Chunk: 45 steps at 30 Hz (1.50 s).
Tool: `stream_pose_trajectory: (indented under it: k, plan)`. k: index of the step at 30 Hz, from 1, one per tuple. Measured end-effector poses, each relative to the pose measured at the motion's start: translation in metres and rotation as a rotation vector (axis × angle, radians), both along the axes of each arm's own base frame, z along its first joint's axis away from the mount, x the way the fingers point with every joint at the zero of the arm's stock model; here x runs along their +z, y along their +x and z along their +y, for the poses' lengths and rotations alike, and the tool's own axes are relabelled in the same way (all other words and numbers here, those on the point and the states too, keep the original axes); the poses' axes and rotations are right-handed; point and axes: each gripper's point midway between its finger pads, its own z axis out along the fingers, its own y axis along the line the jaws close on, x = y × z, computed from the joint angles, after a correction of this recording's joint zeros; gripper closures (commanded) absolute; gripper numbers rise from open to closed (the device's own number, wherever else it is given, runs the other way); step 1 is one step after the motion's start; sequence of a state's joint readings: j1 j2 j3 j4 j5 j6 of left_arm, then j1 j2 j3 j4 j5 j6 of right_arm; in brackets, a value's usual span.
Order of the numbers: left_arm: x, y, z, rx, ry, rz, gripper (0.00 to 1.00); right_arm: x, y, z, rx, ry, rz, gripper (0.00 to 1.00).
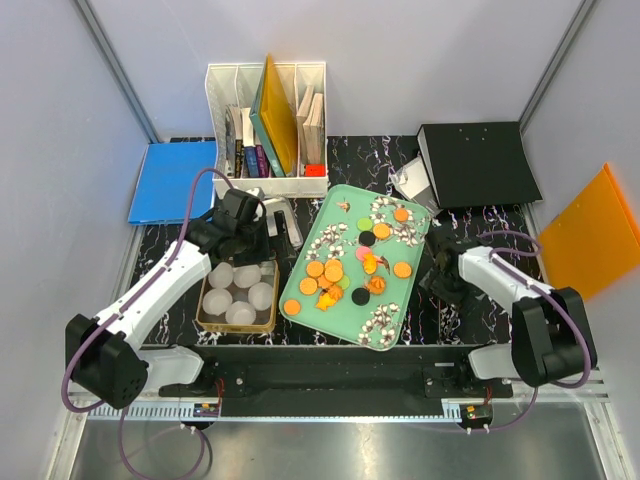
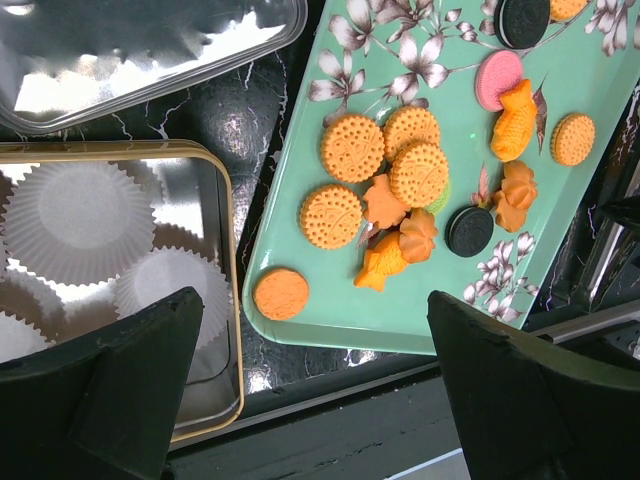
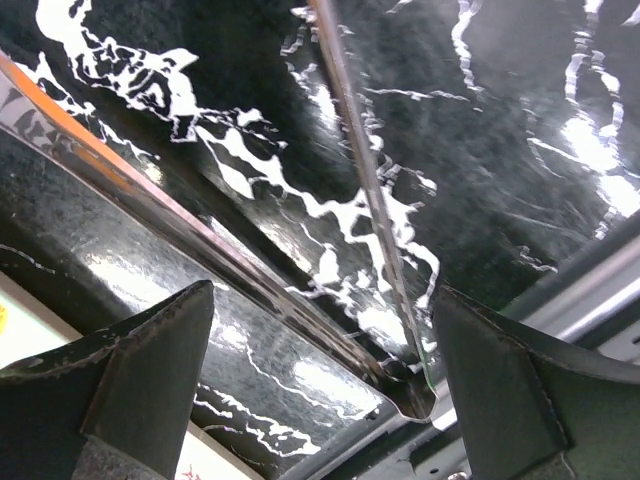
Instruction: Pack the cookies
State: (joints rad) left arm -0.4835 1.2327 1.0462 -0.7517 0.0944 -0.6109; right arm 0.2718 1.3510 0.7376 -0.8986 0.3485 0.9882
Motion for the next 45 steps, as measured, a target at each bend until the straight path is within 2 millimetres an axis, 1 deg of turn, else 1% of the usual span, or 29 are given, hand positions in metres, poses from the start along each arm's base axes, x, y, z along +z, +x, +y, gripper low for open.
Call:
stream_pose_trajectory:
  k: [4,7,8,10,11,13,15,17,18,20,21,24,29,31,34,36,37,39,45]
  plan:
    - [0.0,0.0,0.0,0.0,0.0,0.0,0.01,-0.012,0.003,0.004,0.021,0.036,0.046,0.08]
    - [0.0,0.0,0.0,0.0,0.0,0.0,0.01,-0.013,0.013,0.01,0.045,0.077,0.053,0.12]
    - [0.0,0.0,0.0,0.0,0.0,0.001,0.01,-0.014,0.016,0.012,0.053,0.092,0.053,0.16]
    - [-0.001,0.0,0.0,0.0,0.001,0.004,0.01,-0.015,0.022,0.017,0.069,0.117,0.048,0.21]
    - [-0.002,0.0,0.0,0.0,0.002,0.005,0.01,-0.015,0.024,0.018,0.073,0.123,0.046,0.25]
    - [-0.003,0.001,-0.001,0.0,0.004,0.01,0.01,-0.016,0.028,0.021,0.082,0.142,0.036,0.27]
    - [-0.004,0.001,-0.001,-0.001,0.006,0.013,0.01,-0.016,0.029,0.022,0.084,0.153,0.031,0.31]
    - [-0.005,0.001,-0.001,-0.001,0.007,0.016,0.01,-0.016,0.032,0.02,0.082,0.158,0.024,0.36]
    - [-0.006,0.001,-0.001,-0.001,0.007,0.017,0.01,-0.016,0.034,0.018,0.077,0.16,0.019,0.42]
    - [-0.006,0.001,-0.001,-0.002,0.007,0.018,0.01,-0.016,0.035,0.013,0.071,0.159,0.016,0.46]
    - [-0.006,0.001,-0.001,-0.003,0.007,0.019,0.01,-0.016,0.036,0.009,0.064,0.158,0.014,0.51]
    - [-0.008,0.001,-0.002,-0.003,0.009,0.024,0.01,-0.016,0.038,-0.001,0.044,0.153,0.014,0.52]
    - [-0.008,0.001,-0.002,-0.003,0.009,0.026,0.01,-0.016,0.041,-0.01,0.038,0.144,0.022,0.19]
    - [-0.008,0.001,-0.002,0.0,0.008,0.029,0.01,-0.016,0.043,-0.011,0.047,0.149,0.025,0.17]
    - [-0.009,0.001,-0.002,0.003,0.006,0.031,0.01,-0.017,0.048,-0.008,0.066,0.166,0.034,0.28]
    - [-0.009,0.001,-0.002,0.004,0.005,0.032,0.01,-0.018,0.05,-0.006,0.074,0.181,0.035,0.39]
    - [-0.009,0.001,-0.002,0.004,0.005,0.032,0.01,-0.018,0.052,-0.004,0.077,0.189,0.033,0.42]
    - [-0.008,0.001,-0.003,0.005,0.005,0.032,0.01,-0.018,0.054,-0.003,0.083,0.199,0.024,0.46]
    - [-0.008,0.001,-0.003,0.004,0.005,0.032,0.01,-0.015,0.054,-0.004,0.08,0.189,0.011,0.51]
